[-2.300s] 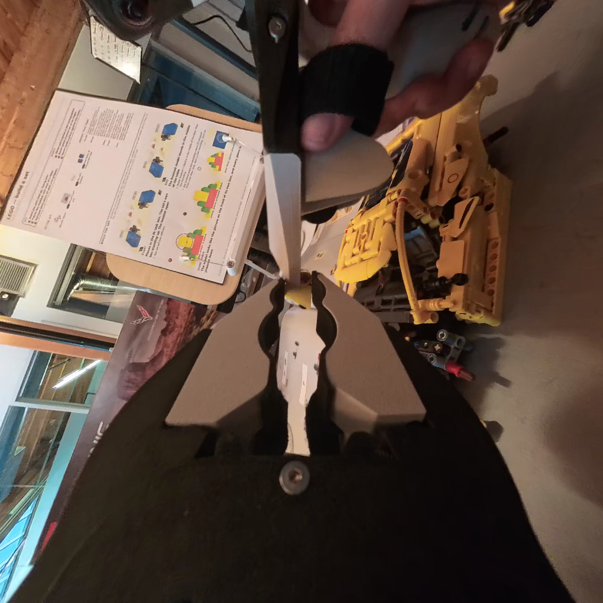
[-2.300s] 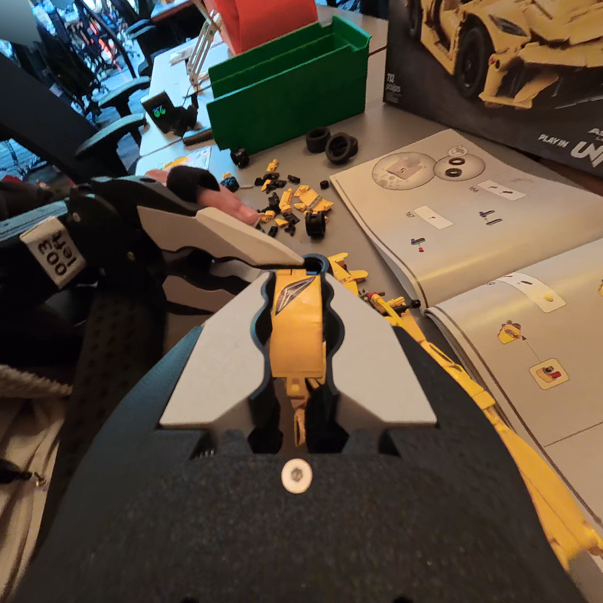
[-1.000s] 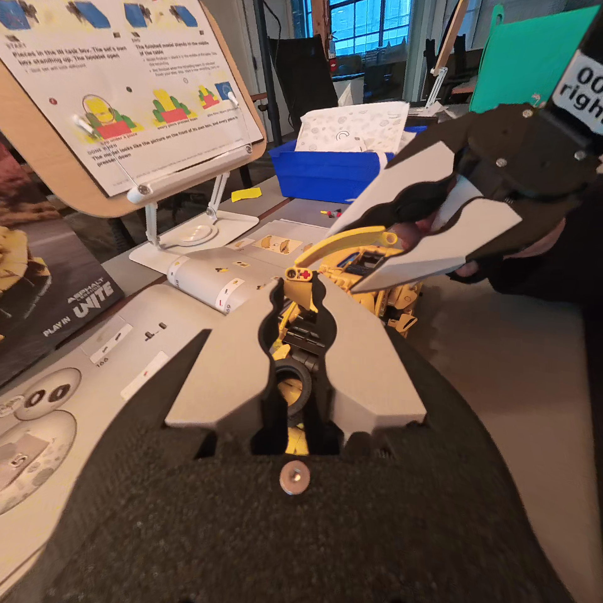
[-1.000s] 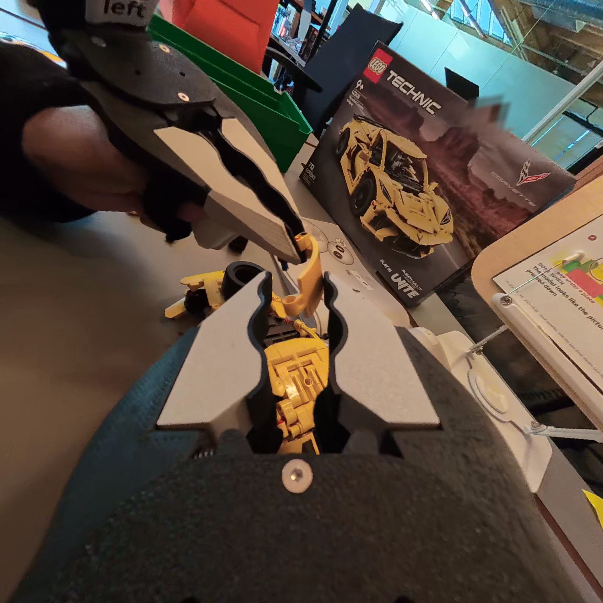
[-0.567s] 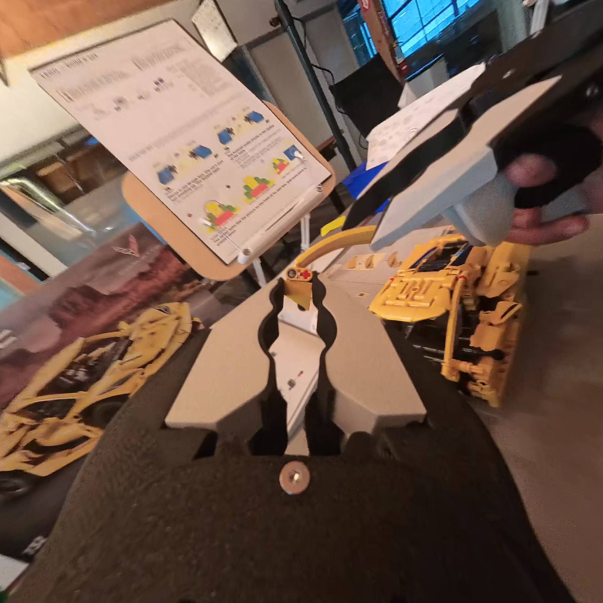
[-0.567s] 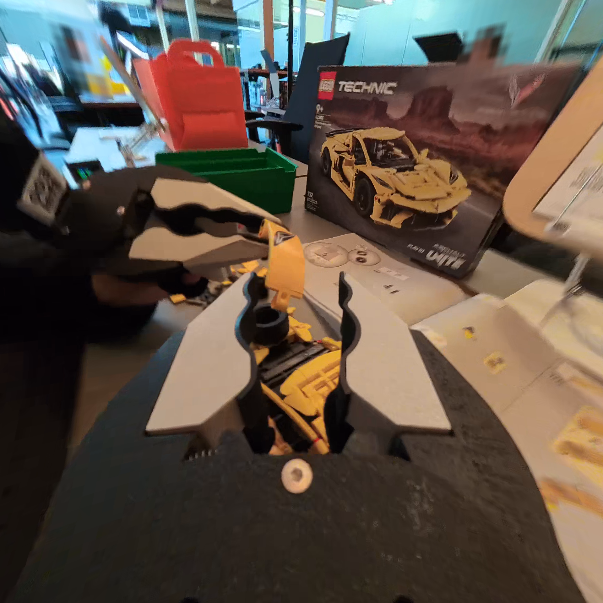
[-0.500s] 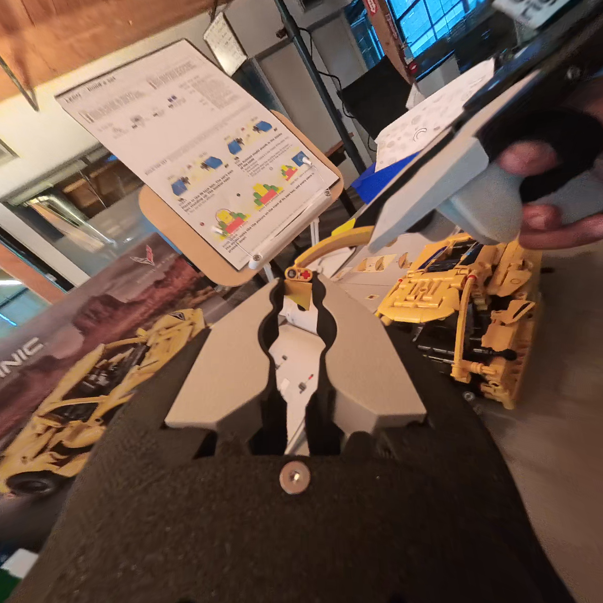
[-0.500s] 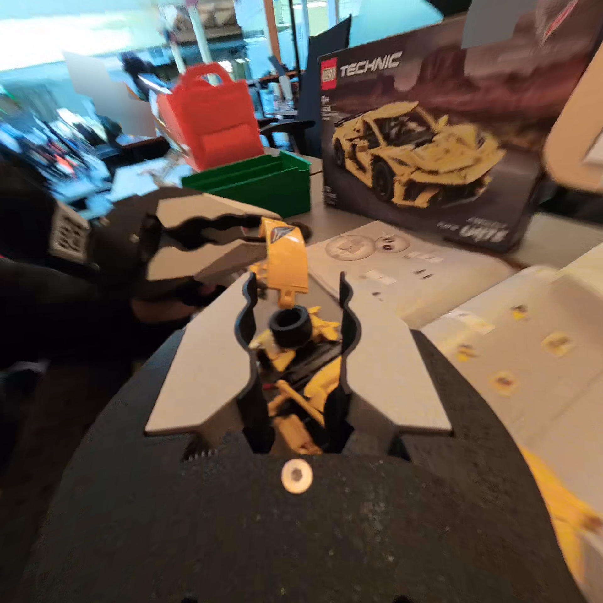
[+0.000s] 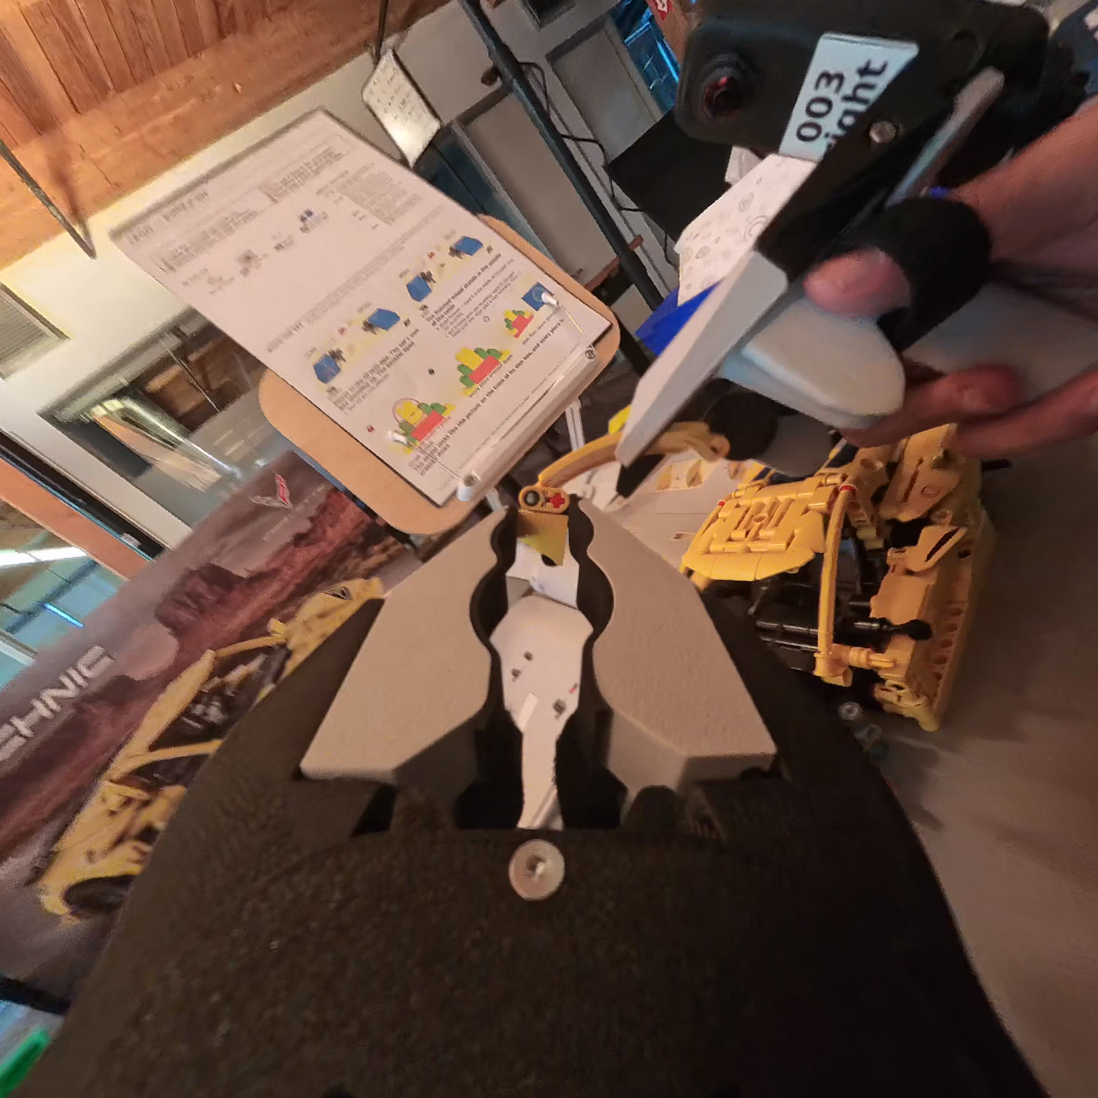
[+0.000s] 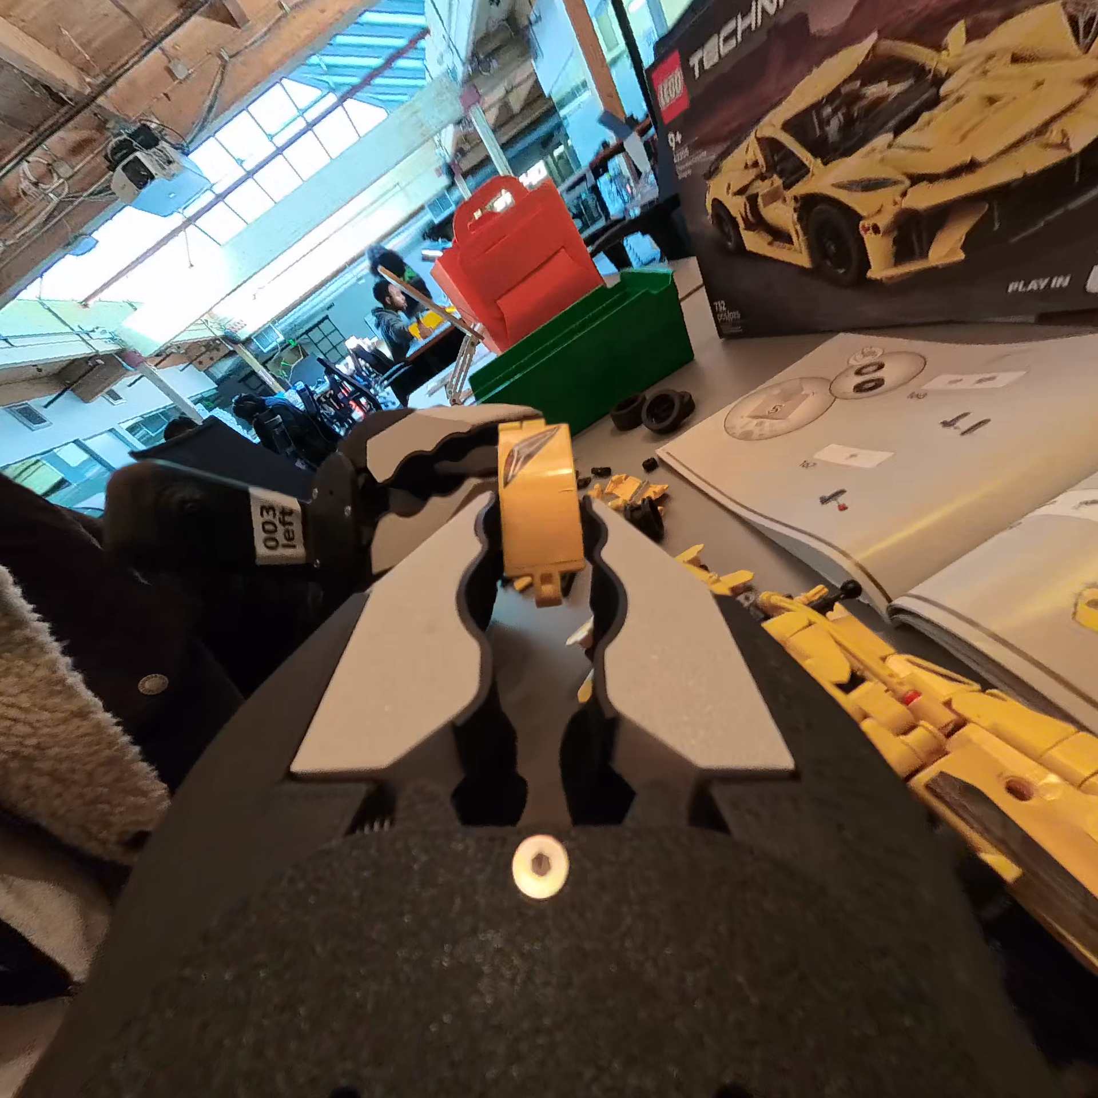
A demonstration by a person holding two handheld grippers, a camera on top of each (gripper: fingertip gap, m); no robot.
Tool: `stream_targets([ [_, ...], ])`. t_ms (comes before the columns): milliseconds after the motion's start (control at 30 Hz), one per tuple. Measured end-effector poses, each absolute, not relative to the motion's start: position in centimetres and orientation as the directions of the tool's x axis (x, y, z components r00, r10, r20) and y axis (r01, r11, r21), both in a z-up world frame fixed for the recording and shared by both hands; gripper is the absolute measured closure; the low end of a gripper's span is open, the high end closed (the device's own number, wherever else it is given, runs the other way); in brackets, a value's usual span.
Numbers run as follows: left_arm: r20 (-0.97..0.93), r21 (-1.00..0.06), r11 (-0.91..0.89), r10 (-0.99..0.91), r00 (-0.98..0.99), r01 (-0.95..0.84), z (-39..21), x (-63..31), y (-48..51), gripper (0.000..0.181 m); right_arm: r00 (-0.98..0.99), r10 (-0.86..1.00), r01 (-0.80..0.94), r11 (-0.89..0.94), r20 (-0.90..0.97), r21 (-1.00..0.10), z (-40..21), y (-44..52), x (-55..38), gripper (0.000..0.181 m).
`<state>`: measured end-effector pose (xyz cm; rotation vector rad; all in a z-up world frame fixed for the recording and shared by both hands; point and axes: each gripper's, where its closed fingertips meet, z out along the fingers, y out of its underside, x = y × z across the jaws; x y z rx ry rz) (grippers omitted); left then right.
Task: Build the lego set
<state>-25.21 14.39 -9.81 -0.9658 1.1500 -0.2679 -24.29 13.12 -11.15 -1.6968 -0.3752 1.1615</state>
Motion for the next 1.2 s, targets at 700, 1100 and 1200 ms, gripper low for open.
stream_targets([
  [700, -0.216, -0.976, 0.218, -0.949, 0.228, -0.018, -9.6, -25.0, 13.0, 0.155, 0.497, 0.761, 0.293, -0.599, -0.416, -0.746, -14.5, 8.8, -18.1, 0.156],
  [1100, 0.084, -0.994, -0.106, -0.922, 0.377, -0.039, -11.7, -26.5, 18.5, 0.164, 0.392, 0.826, 0.826, -0.51, -0.404, -0.241, -24.9, 0.5, -17.4, 0.156],
  [1200, 0.121, -0.985, -0.168, -0.844, 0.523, -0.042, -12.4, -28.7, 21.9, 0.163, 0.405, 0.817, 0.787, -0.54, -0.411, -0.297, -24.9, 0.6, -17.8, 0.15],
])
